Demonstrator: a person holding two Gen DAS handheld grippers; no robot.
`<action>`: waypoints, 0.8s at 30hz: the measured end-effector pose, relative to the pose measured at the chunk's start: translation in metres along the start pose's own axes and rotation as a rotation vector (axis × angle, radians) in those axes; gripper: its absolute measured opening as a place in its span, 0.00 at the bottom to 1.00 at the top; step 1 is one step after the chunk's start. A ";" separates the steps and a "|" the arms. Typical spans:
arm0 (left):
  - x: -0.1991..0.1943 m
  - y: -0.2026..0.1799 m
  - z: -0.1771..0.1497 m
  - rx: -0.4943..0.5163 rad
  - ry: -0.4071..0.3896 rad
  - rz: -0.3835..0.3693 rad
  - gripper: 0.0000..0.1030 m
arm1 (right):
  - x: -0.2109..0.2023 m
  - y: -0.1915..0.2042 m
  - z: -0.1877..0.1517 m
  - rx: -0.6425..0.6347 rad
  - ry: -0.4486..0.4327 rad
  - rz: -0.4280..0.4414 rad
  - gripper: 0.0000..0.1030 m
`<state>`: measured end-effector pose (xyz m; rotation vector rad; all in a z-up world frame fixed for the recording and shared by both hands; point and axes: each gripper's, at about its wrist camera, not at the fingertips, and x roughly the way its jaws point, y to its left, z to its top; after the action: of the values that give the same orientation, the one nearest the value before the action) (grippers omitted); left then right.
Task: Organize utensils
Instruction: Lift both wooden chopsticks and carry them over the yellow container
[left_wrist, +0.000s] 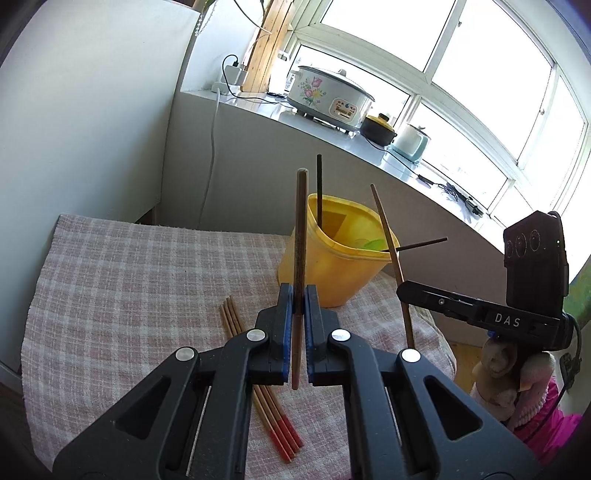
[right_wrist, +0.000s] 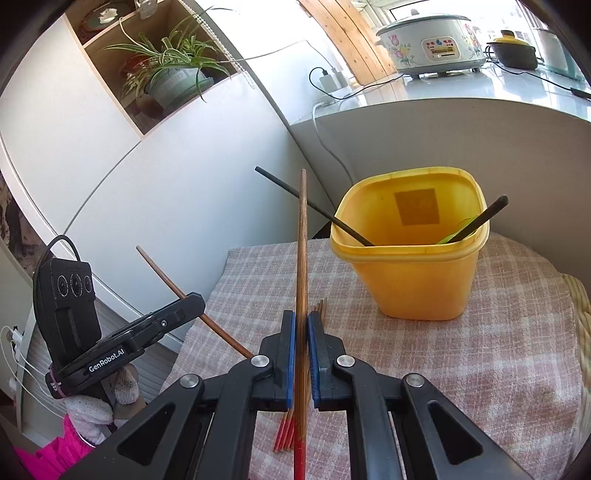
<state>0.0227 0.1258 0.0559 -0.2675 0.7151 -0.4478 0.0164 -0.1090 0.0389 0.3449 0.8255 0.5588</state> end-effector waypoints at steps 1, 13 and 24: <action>0.000 -0.002 0.002 0.003 -0.004 -0.005 0.04 | -0.003 -0.001 0.002 -0.001 -0.007 -0.001 0.04; 0.001 -0.029 0.035 0.043 -0.072 -0.063 0.04 | -0.033 -0.013 0.030 0.000 -0.105 -0.043 0.04; 0.002 -0.054 0.081 0.095 -0.158 -0.073 0.04 | -0.040 -0.015 0.070 -0.015 -0.193 -0.097 0.04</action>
<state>0.0633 0.0843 0.1347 -0.2370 0.5292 -0.5225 0.0536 -0.1497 0.0998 0.3373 0.6481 0.4338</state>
